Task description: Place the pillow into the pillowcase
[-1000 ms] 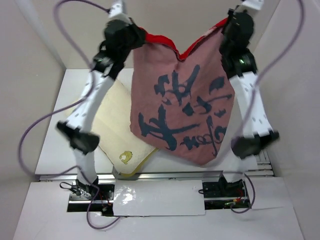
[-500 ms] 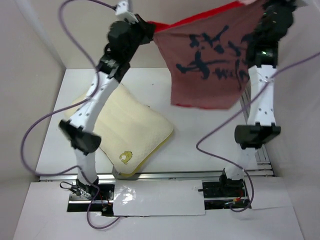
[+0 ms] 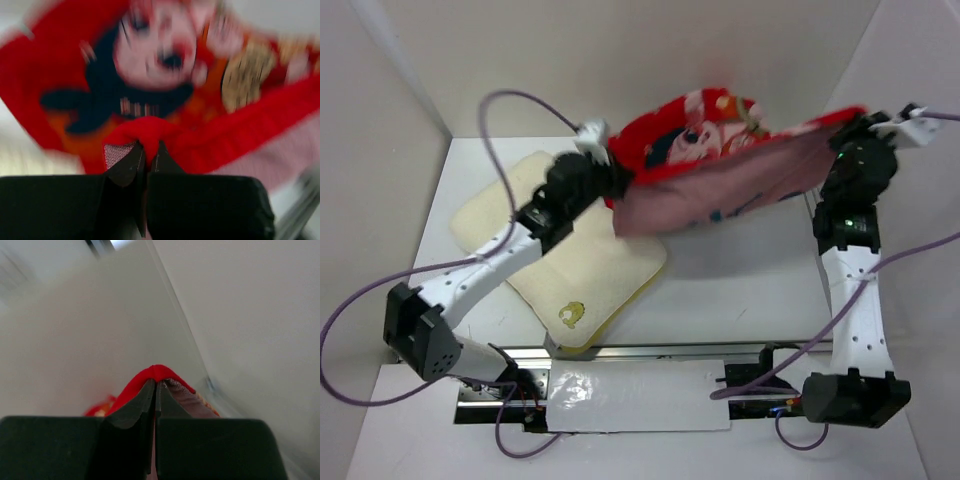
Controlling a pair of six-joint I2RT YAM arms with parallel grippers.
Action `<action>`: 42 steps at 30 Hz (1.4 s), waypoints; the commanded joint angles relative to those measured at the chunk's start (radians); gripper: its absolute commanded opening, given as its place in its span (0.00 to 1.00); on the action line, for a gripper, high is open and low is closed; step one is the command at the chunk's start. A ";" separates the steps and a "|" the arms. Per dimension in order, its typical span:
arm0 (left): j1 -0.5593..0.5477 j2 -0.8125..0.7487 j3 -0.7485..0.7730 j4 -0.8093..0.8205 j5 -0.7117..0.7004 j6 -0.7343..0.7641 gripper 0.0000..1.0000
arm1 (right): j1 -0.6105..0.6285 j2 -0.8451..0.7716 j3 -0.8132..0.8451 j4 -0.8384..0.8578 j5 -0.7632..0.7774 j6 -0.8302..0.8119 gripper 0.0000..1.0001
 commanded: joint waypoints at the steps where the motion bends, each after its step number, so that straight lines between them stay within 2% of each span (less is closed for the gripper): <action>1: -0.069 -0.031 -0.217 -0.050 0.038 -0.018 0.00 | -0.006 -0.035 -0.194 -0.320 0.080 0.177 0.03; 4: -0.168 -0.054 -0.332 -0.164 0.024 -0.046 0.00 | -0.015 -0.080 -0.291 -0.476 0.105 0.241 0.03; 8: -0.332 -0.112 -0.449 -0.216 0.039 -0.069 0.00 | -0.015 -0.090 -0.355 -0.655 0.144 0.325 0.03; 9: -0.398 -0.112 -0.461 -0.227 0.071 -0.078 0.00 | -0.015 -0.104 -0.374 -0.668 0.144 0.337 0.03; 12: -0.506 -0.096 -0.470 -0.248 0.133 -0.069 0.00 | -0.024 -0.116 -0.417 -0.679 0.154 0.348 0.03; 15: -0.564 -0.047 -0.449 -0.261 0.224 -0.032 0.00 | -0.046 -0.139 -0.417 -0.679 0.168 0.360 0.03; 18: -0.575 -0.033 -0.416 -0.284 0.277 -0.020 0.00 | -0.069 -0.159 -0.406 -0.688 0.177 0.386 0.03; 22: -0.575 -0.125 -0.430 -0.239 0.376 0.066 0.00 | -0.078 -0.201 -0.354 -0.699 0.226 0.437 0.04; 23: -0.575 -0.143 -0.442 -0.239 0.399 0.080 0.00 | -0.078 -0.211 -0.354 -0.709 0.240 0.437 0.09; 27: -0.575 -0.195 -0.466 -0.239 0.453 0.103 0.00 | -0.078 -0.254 -0.365 -0.709 0.269 0.468 0.11; 28: -0.575 -0.195 -0.478 -0.239 0.453 0.114 0.01 | -0.078 -0.268 -0.377 -0.722 0.269 0.487 0.15; 33: -0.575 -0.131 -0.447 -0.255 0.453 0.137 0.00 | -0.078 -0.296 -0.391 -0.731 0.288 0.492 0.06; 34: -0.575 -0.117 -0.429 -0.285 0.435 0.137 0.00 | -0.078 -0.296 -0.382 -0.731 0.269 0.492 0.06; 35: -0.575 -0.117 -0.379 -0.305 0.373 0.151 0.00 | -0.078 -0.285 -0.371 -0.731 0.245 0.469 0.00; 37: -0.575 -0.117 -0.319 -0.348 0.277 0.151 0.00 | -0.078 -0.285 -0.327 -0.731 0.234 0.469 0.00; 38: -0.575 -0.117 -0.286 -0.380 0.169 0.151 0.00 | -0.078 -0.275 -0.310 -0.719 0.234 0.454 0.00; 42: -0.575 -0.117 -0.116 -0.411 0.001 0.152 0.00 | -0.078 -0.264 -0.247 -0.666 0.113 0.354 0.00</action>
